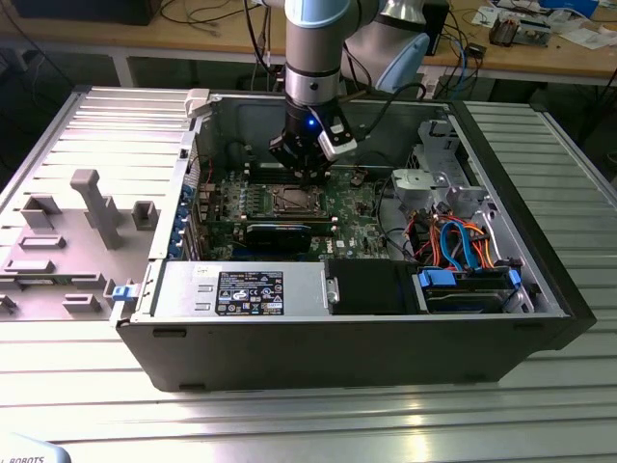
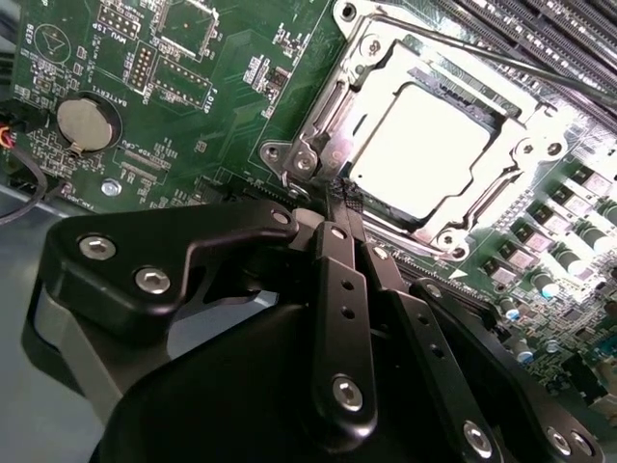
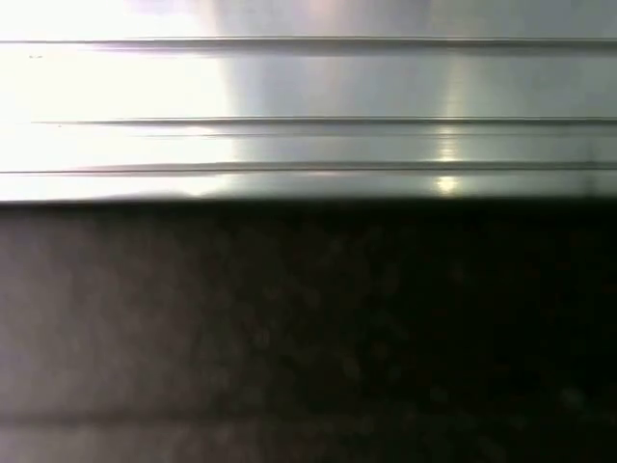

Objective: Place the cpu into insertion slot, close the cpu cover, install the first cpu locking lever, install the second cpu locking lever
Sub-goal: 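Install the first cpu locking lever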

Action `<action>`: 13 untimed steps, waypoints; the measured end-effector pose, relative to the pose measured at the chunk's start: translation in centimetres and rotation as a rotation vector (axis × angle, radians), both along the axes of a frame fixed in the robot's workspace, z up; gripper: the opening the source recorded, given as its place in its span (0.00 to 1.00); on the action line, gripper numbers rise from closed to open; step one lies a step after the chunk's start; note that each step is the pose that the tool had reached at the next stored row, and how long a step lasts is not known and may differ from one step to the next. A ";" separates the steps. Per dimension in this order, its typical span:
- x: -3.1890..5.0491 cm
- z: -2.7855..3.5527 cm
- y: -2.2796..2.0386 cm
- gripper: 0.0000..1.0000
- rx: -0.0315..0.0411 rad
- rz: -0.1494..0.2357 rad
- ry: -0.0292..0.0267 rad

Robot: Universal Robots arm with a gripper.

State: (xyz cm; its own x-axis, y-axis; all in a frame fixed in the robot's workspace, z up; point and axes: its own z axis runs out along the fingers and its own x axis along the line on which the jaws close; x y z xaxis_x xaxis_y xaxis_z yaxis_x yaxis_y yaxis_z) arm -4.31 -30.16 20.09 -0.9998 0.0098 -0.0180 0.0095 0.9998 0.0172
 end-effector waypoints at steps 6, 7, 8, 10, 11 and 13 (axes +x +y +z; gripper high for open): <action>0.01 -0.02 0.01 0.11 0.0223 0.000 -0.0003; 0.01 0.07 0.02 0.11 0.0249 0.000 -0.0007; 0.01 0.55 0.01 0.11 0.0242 0.000 -0.0001; 0.01 0.85 -0.01 0.11 0.0242 0.000 -0.0001; 0.01 0.86 -0.25 0.11 0.0241 0.000 0.0000; 0.01 0.86 -0.44 0.11 0.0241 0.000 -0.0001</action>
